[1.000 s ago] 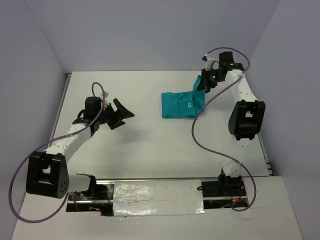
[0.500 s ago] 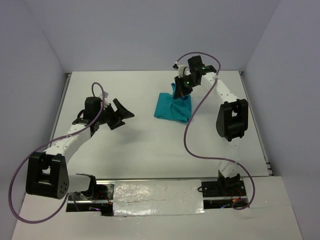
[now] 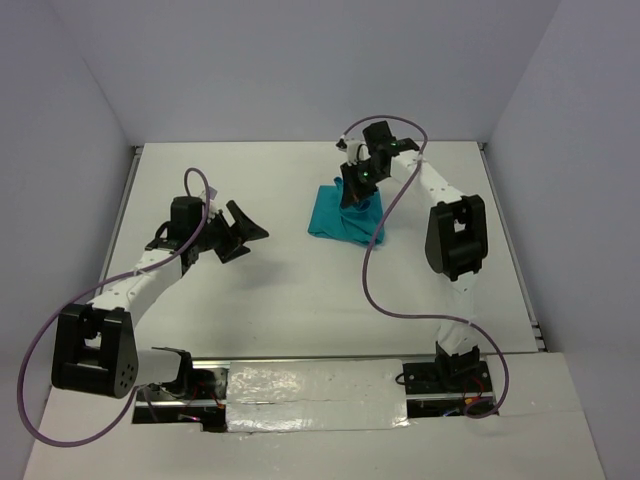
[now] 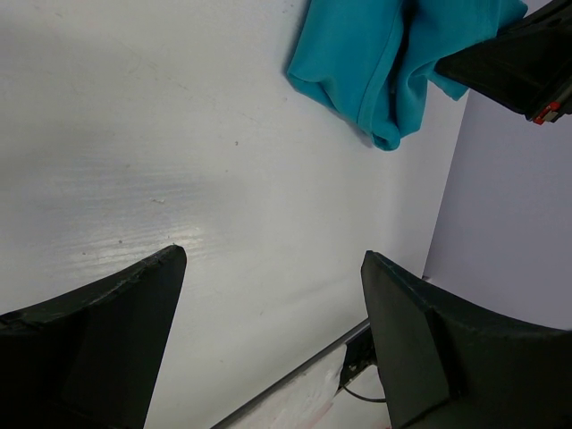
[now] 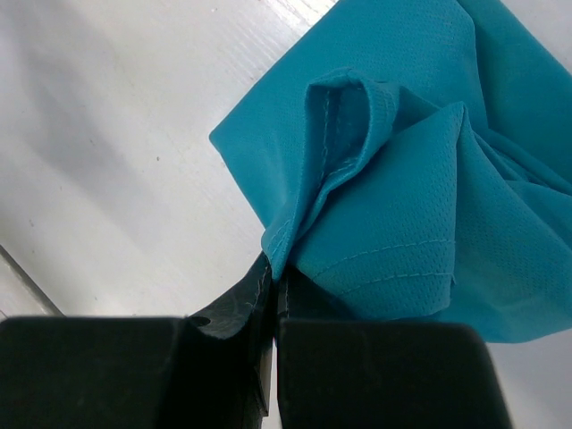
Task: Fold and stack the t-shirts
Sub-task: Fold the long partially folded tshirt into a neat square
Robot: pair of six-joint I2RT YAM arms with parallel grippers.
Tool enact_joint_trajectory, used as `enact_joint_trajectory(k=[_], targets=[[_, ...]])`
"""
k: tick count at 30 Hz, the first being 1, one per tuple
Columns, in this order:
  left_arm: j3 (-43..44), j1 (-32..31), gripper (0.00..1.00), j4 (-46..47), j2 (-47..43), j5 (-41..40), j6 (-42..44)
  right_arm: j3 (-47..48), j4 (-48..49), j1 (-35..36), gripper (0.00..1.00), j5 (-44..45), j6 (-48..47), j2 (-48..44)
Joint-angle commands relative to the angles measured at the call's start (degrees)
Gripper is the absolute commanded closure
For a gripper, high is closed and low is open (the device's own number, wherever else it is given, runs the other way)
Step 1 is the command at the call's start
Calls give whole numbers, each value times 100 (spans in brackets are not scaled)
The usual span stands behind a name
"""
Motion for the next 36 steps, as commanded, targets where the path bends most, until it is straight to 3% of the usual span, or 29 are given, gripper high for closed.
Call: enact_joint_trajectory(k=[1,14,21,26,33,36], targets=[[-20,37,7,155,-138,57,22,-135,220,69,100,-98,51,-481],[-55,37,7,76,-234,48,-13,558,264,500,99,-45,631,256],[-117,46,7,5,-322,22,5,428,738,492,96,25,1237,327],[-47,37,7,-117,-331,-13,40,559,904,570,67,-159,1615,538],[32,37,7,-355,-375,-75,84,814,1002,729,49,-660,1809,749],[94,37,7,-408,-358,-101,93,884,1098,738,37,-1090,1914,714]])
